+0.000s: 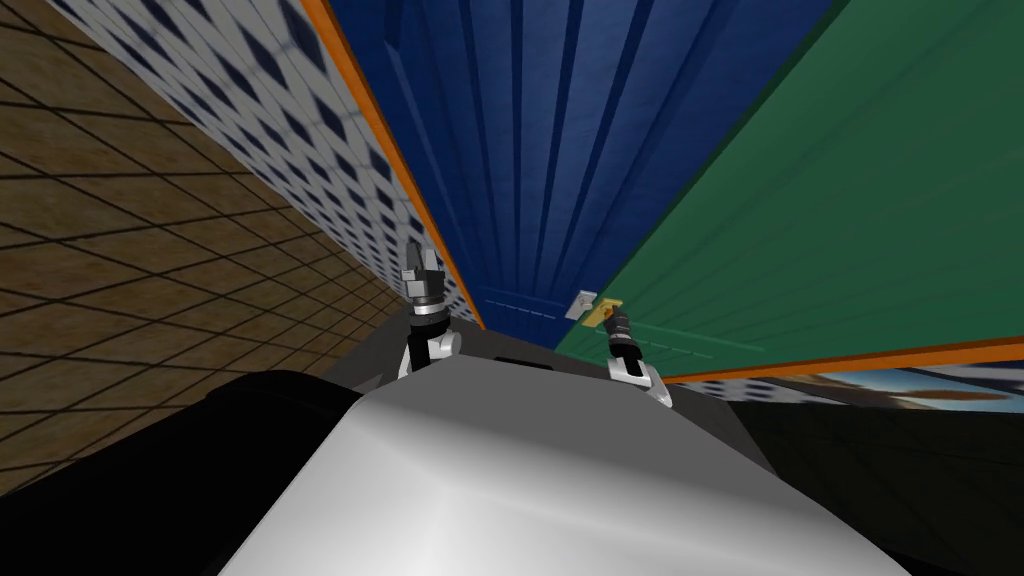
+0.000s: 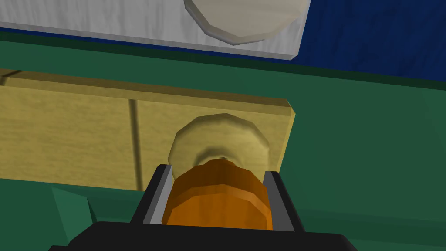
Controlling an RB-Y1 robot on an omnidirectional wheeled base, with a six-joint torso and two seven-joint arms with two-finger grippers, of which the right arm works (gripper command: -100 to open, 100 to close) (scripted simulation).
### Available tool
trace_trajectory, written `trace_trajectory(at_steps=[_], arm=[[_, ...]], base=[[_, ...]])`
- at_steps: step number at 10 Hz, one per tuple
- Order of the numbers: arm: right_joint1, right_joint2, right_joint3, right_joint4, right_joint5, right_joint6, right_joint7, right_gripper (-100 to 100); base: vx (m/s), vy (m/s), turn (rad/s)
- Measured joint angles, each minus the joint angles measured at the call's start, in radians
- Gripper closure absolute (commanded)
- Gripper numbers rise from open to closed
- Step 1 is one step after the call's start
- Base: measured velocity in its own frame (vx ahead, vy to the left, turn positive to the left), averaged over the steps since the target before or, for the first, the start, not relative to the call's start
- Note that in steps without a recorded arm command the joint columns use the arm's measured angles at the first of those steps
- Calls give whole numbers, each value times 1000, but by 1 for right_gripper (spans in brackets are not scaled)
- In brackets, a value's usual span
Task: Pull the door open
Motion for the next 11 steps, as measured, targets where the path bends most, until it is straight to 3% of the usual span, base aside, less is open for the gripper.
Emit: trace_trajectory(at_steps=[3,5,6,7,11], arm=[[3,2,3,2,0,1,0,100],[12,-7,-11,9,-1,-10,-1,100],[35,-22,-19,-2,-5,-1,-9,100],[41,-31,-28,10,-6,3,-14,-100],[65,-34,25,-33,9,-24,-48,-100]], base=[[-47,-11,-26],[-187,-84,-124],[-199,-67,-54],[-218,-12,89],[-203,25,90]])
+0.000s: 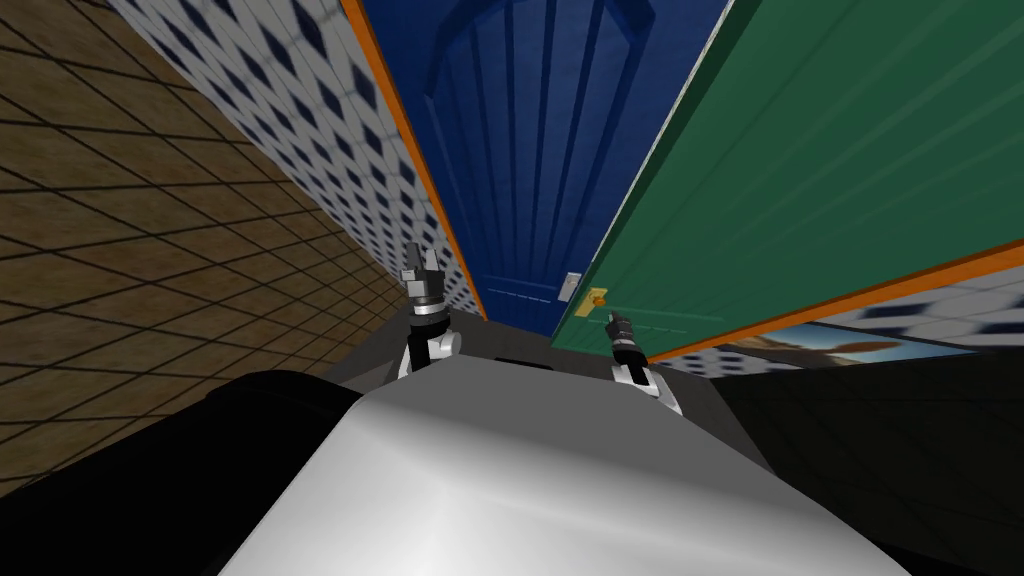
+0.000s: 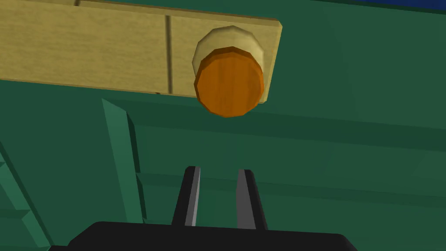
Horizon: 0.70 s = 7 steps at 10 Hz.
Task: Pull the door open
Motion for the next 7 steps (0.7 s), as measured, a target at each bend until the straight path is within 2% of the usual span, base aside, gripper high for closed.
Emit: trace_trajectory(at_steps=[2,3,5,7], arm=[[12,-7,28,-26,6,-10,-22,-100],[13,-7,30,-28,7,-11,-25,-100],[1,-3,7,8,0,-10,-6,-100],[-7,-2,3,11,-3,-5,2,-100]], base=[[-139,17,61],[78,-106,-110],[166,-108,-18],[188,-2,66]])
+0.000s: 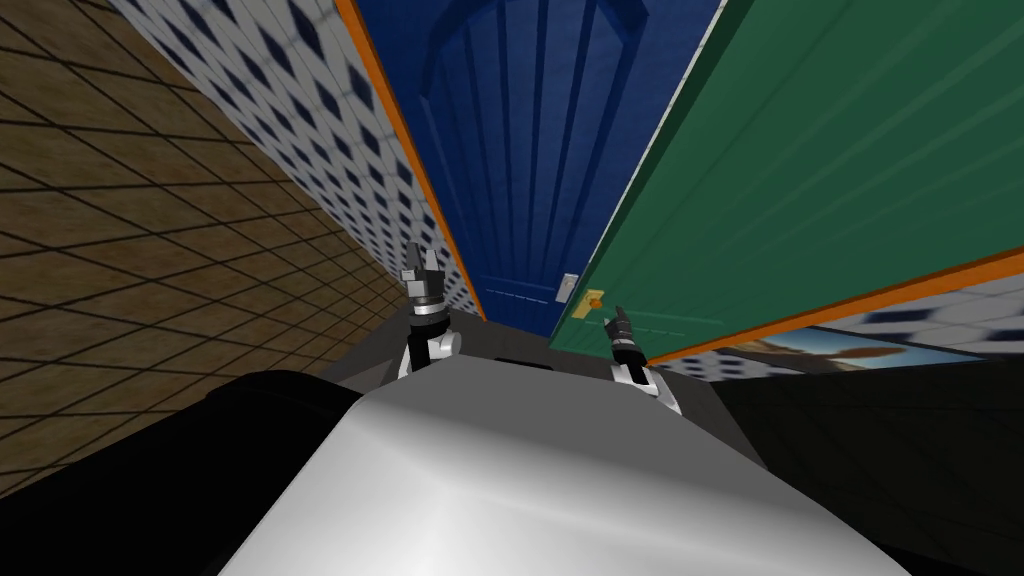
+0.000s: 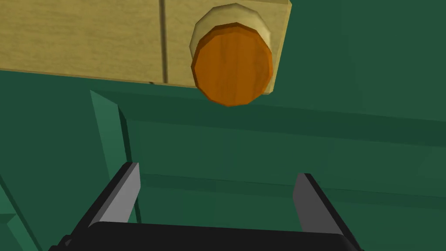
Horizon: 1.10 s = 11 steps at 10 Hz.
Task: Pull the door open
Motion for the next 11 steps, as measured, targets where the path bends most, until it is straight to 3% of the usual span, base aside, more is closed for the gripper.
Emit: trace_trajectory(at_steps=[2,3,9,11], arm=[[-18,5,7,6,-1,-6,4,-100],[-21,6,7,8,-1,-8,5,100],[-18,6,9,7,0,-5,5,100],[-9,-11,12,0,2,-17,-11,100]], base=[[151,54,95],[-9,-5,-37],[-38,-9,11],[-206,-100,113]])
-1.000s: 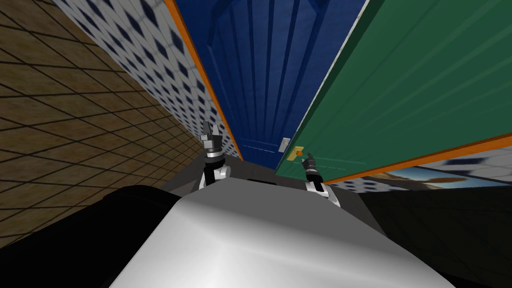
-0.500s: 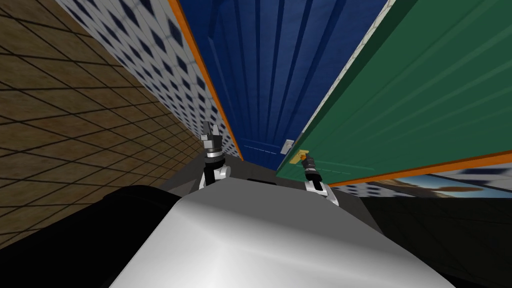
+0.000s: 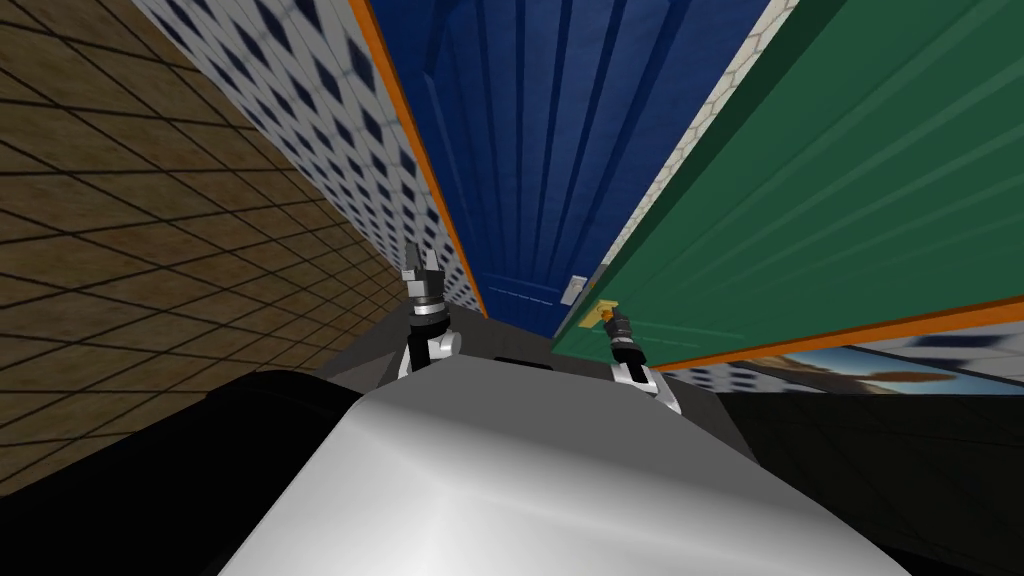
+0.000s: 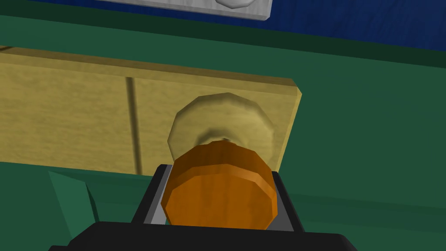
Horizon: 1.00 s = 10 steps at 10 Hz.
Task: Pull the door open
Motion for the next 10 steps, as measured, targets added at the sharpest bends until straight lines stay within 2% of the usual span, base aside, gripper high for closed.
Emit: trace_trajectory(at_steps=[4,7,8,10], arm=[[42,-36,29,-9,11,-37,-45,100],[73,-79,53,-30,21,-70,-93,100],[80,-93,63,-35,25,-81,-110,100],[90,-100,66,-32,29,-94,-121,100]], base=[[-211,-90,136],[-221,-95,204],[-89,-52,40],[-163,-84,137]])
